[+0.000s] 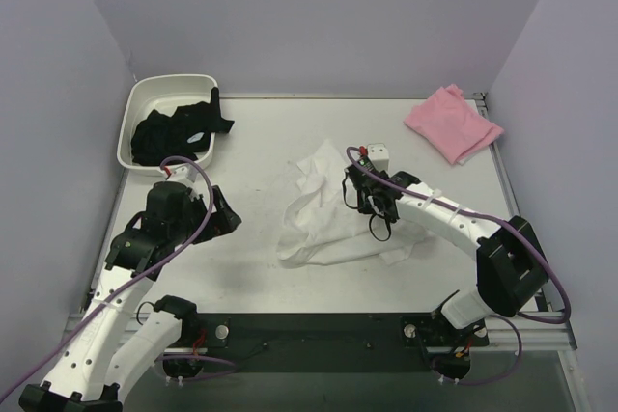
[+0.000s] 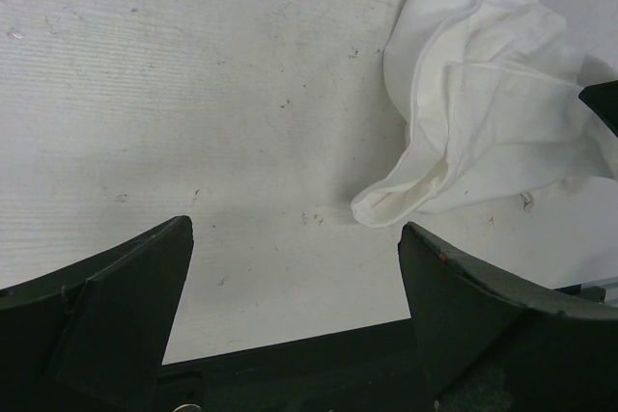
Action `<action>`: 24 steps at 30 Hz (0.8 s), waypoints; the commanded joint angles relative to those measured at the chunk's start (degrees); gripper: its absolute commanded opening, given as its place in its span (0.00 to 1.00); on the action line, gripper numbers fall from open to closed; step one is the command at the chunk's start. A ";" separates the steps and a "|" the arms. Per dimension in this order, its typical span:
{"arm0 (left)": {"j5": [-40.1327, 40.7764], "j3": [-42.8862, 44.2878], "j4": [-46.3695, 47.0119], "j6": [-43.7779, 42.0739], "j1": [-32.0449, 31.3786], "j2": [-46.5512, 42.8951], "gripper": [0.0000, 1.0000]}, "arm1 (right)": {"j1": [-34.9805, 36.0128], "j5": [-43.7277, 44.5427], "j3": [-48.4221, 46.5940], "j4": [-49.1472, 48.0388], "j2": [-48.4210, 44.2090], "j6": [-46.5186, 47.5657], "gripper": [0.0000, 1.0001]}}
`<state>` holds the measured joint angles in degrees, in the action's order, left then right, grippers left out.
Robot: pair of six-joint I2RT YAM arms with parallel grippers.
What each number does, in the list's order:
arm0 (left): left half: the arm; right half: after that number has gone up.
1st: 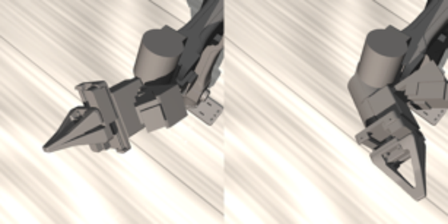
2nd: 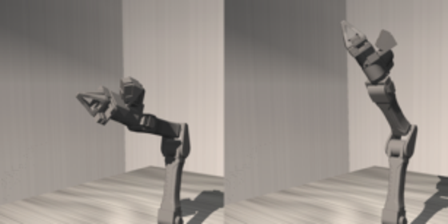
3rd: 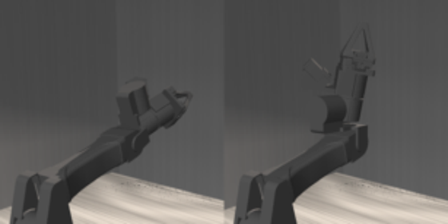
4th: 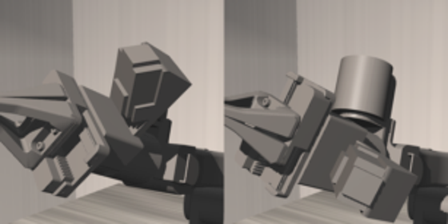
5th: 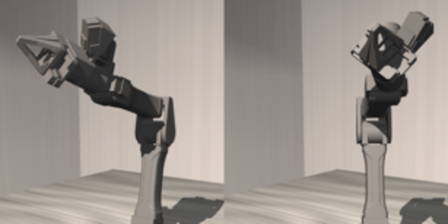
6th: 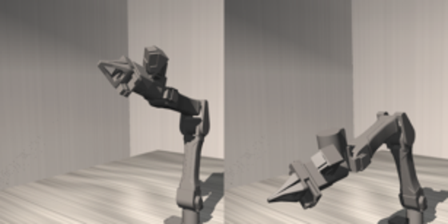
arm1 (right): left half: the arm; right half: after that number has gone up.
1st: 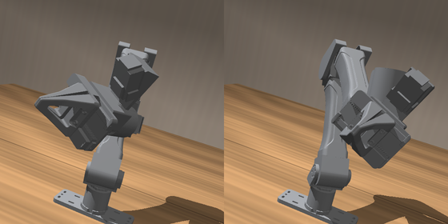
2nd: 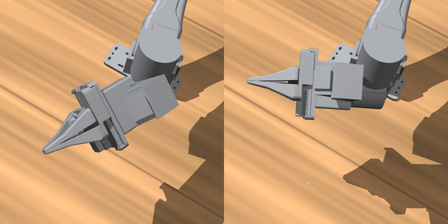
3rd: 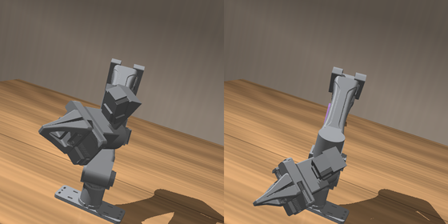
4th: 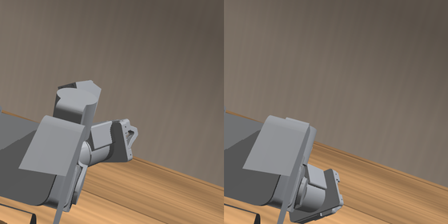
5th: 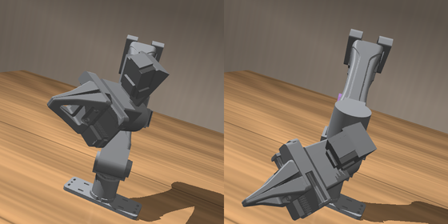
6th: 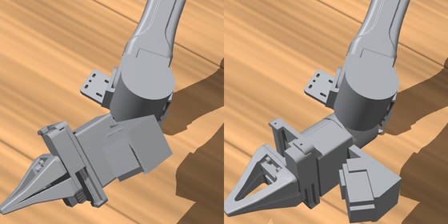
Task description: Fold and stack the t-shirts
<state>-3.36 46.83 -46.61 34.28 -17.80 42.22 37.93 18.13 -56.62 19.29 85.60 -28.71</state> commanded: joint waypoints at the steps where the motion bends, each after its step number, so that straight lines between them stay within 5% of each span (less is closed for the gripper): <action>1: -0.60 -0.07 1.52 0.26 -0.30 -0.73 0.97 | 1.35 3.23 -2.70 2.86 -0.70 0.14 0.16; 7: -0.43 0.02 1.35 0.08 -0.30 -0.82 0.97 | 2.41 3.93 -2.97 3.21 0.35 -0.03 0.01; 17: -0.77 1.24 1.08 -0.18 -0.30 -1.08 0.98 | 3.20 4.81 -4.37 4.26 -0.61 0.58 0.00; 24: -1.39 7.74 2.39 -1.50 -0.30 3.74 0.97 | 5.92 5.16 -19.56 11.64 -9.57 5.24 0.00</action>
<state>-3.62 48.66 -47.29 33.95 -17.91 43.53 42.59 21.39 -65.63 25.89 83.79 -26.74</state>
